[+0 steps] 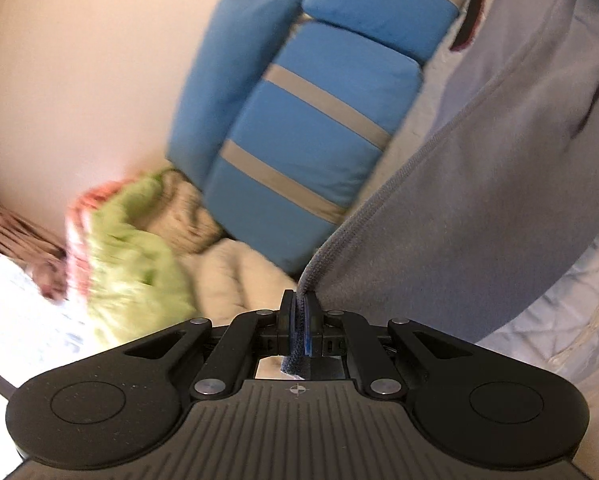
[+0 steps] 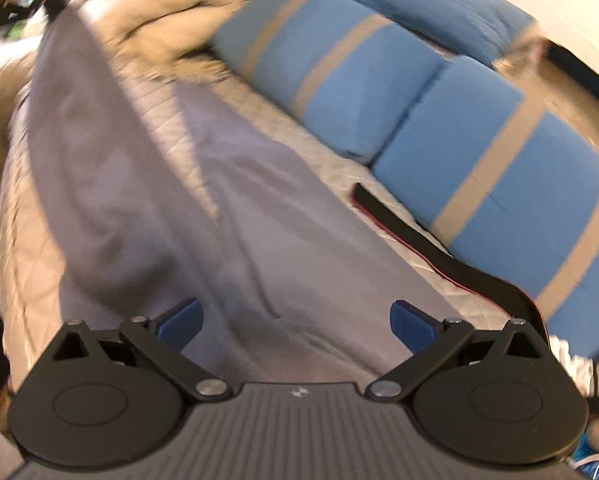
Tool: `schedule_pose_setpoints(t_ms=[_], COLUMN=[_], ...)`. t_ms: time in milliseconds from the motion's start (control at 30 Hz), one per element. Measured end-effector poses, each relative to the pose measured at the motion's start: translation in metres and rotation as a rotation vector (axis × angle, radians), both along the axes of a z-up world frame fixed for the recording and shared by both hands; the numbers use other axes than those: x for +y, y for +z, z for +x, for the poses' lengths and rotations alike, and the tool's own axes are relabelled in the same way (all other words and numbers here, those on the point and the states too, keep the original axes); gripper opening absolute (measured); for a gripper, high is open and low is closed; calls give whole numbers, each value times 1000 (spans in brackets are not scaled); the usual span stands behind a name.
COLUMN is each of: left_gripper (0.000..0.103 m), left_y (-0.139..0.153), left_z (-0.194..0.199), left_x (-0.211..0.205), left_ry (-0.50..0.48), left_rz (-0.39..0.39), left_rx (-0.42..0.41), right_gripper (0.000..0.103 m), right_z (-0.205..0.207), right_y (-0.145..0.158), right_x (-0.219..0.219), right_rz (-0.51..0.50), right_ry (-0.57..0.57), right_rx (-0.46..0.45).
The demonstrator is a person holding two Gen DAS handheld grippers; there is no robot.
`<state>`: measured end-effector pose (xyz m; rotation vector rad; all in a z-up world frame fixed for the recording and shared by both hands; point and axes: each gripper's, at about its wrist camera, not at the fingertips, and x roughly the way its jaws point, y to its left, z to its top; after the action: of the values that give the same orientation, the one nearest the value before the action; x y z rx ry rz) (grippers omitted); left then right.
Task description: Fold clothes
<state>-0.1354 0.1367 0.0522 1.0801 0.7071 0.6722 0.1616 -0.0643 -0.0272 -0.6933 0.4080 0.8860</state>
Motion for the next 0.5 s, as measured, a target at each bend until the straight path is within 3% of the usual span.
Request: schedule_pose_setpoints(t_ms=[100, 333, 500], left_gripper=[4, 4, 4], left_y=[4, -1, -6], left_z=[-14, -36, -45], left_x=[-12, -27, -29], left_ry=[-4, 2, 13], left_rz=[32, 7, -15], left_rx=[-16, -14, -21], right_gripper=[103, 103, 103], right_z=[-2, 13, 33], right_y=[-3, 8, 1], right_x=[2, -1, 10], right_rz=[-14, 90, 89], right_ry=[-10, -58, -205], right_rx=[-1, 62, -4])
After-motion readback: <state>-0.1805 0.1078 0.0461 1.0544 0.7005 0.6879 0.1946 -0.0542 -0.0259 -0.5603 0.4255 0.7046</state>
